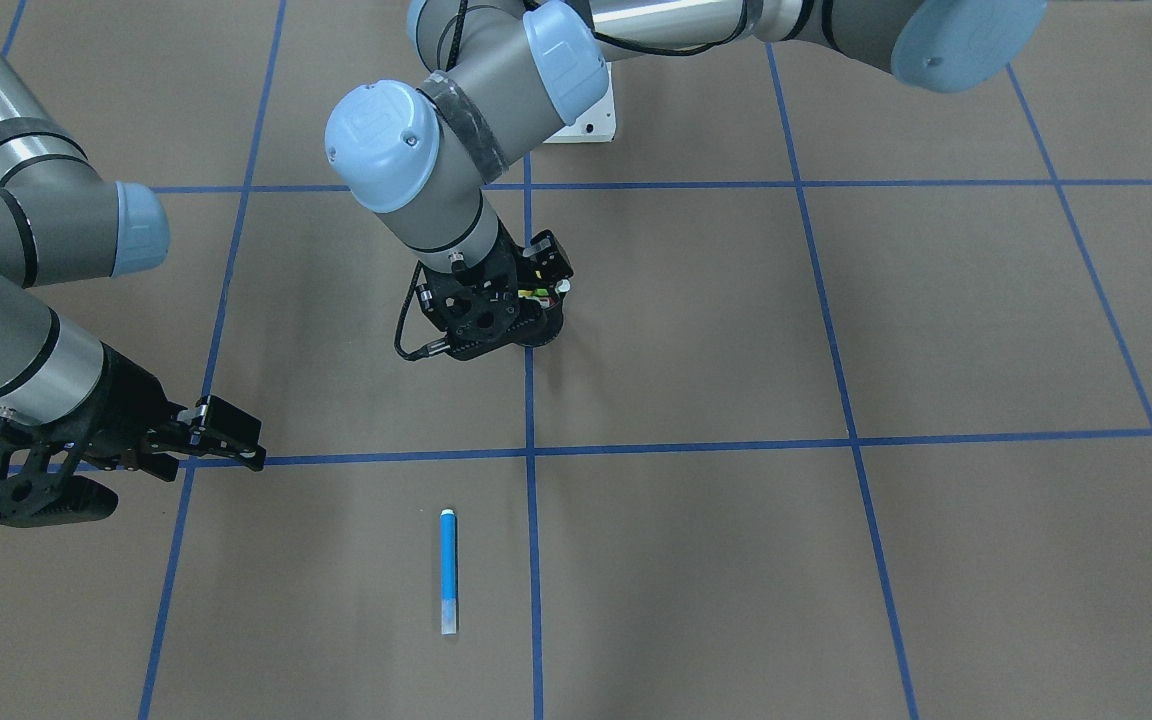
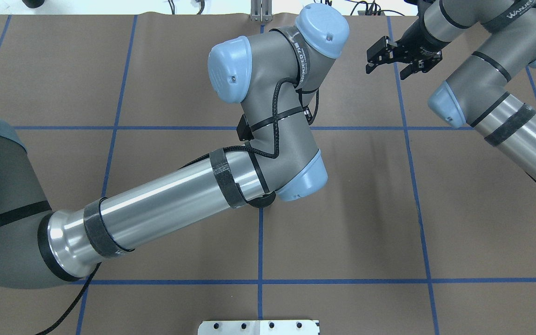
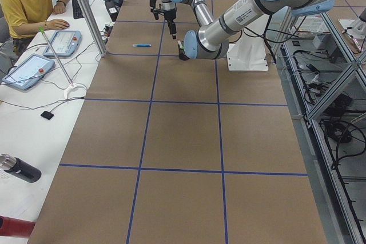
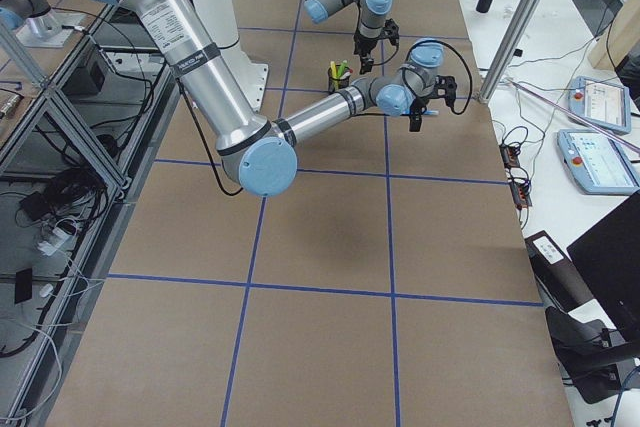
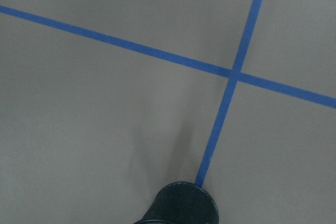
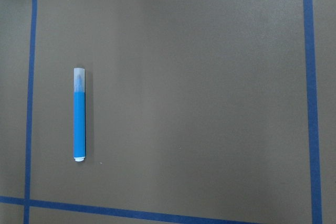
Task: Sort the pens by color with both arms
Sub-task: 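Lower the left gripper into the cup and grasp the red marker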
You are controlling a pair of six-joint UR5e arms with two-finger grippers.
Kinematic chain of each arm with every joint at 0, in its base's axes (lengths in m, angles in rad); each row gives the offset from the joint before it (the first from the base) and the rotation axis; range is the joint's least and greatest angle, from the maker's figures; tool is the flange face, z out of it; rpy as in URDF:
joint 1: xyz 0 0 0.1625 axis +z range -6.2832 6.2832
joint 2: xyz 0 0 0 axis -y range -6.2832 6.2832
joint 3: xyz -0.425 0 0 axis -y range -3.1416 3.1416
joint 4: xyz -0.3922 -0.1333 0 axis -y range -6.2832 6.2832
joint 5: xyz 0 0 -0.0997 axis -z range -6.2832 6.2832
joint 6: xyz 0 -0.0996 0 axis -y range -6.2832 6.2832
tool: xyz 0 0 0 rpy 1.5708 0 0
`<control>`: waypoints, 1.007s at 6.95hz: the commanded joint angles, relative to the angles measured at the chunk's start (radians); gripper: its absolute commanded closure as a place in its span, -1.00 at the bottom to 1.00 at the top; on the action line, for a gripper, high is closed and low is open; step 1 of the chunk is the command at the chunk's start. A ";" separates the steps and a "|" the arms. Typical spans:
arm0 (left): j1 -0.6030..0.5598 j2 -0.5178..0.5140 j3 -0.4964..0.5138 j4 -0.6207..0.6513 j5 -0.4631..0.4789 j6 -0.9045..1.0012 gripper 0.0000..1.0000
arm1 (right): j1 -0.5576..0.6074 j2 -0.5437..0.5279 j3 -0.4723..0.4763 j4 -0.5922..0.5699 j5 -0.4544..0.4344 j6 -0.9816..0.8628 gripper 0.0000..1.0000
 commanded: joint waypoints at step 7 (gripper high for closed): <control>0.028 0.014 0.005 -0.002 0.009 0.005 0.07 | -0.001 -0.014 -0.001 0.004 -0.004 -0.008 -0.98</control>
